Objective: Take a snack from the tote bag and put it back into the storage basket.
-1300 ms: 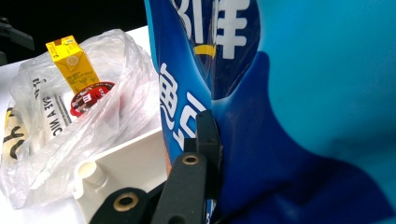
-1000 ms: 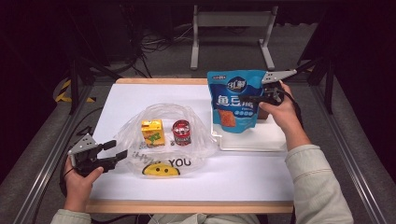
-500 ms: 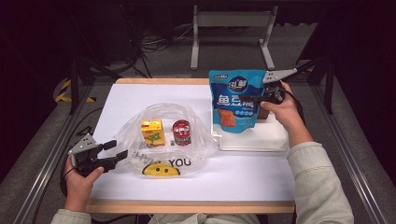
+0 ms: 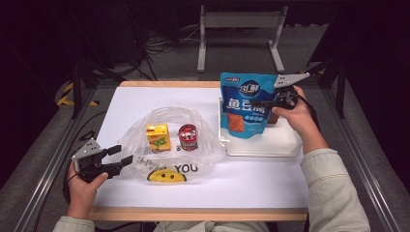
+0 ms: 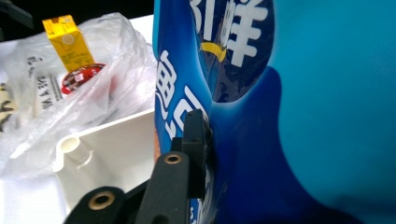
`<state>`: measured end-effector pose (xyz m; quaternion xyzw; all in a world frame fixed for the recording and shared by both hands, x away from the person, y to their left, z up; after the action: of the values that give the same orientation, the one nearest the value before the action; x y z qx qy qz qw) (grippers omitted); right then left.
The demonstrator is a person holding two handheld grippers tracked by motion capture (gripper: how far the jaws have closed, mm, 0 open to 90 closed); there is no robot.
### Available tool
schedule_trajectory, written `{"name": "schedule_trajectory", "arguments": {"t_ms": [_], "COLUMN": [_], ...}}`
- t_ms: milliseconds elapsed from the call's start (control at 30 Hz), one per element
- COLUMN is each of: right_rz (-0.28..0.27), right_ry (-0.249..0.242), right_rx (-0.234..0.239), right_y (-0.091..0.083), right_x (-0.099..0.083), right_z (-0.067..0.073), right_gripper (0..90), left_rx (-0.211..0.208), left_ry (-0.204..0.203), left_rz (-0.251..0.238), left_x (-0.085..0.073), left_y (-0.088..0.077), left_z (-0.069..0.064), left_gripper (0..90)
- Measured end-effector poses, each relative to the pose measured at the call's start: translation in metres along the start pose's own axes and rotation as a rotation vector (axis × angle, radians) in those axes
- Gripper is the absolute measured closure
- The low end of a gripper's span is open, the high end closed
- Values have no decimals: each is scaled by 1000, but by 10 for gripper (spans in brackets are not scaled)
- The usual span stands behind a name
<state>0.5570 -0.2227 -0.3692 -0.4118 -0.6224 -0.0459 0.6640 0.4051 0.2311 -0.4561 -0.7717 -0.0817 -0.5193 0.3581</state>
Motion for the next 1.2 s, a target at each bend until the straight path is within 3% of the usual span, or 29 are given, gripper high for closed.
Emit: {"name": "schedule_trajectory", "arguments": {"t_ms": [200,467,667,1033,1200], "right_rz": [9,10,3,-5,10], "right_ry": [-19,-5,5,56,79], "right_rx": [-46,-74,-85,-107,-168], "right_y": [-3,-8,-10,-34,-52], "right_x": [-2,-7,-9,-6,-5], "right_z": [-5,-10,-6,3,8], "right_gripper": [703,663,562,412,372], "left_rx": [-1,-2,-3,-16,-24], "left_ry": [-1,0,1,4,21], "left_rz": [-1,-2,0,-3,3], "left_x": [0,1,1,5,8], "left_y": [0,0,1,6,9], "left_z": [0,0,0,0,-2], "left_gripper": [335,335,335,336,335]}}
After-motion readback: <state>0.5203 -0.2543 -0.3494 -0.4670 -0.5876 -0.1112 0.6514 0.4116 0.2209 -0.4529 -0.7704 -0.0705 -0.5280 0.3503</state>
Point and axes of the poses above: each handheld gripper's, and its own axes: y roughly forward along the jaws, x roughly out of its top, z roughly to its left, the point moved 9 cm from there along y, roughly forward along the jaws, and after that the axes turned 9 degrees about -x, right-handed, at the moved point
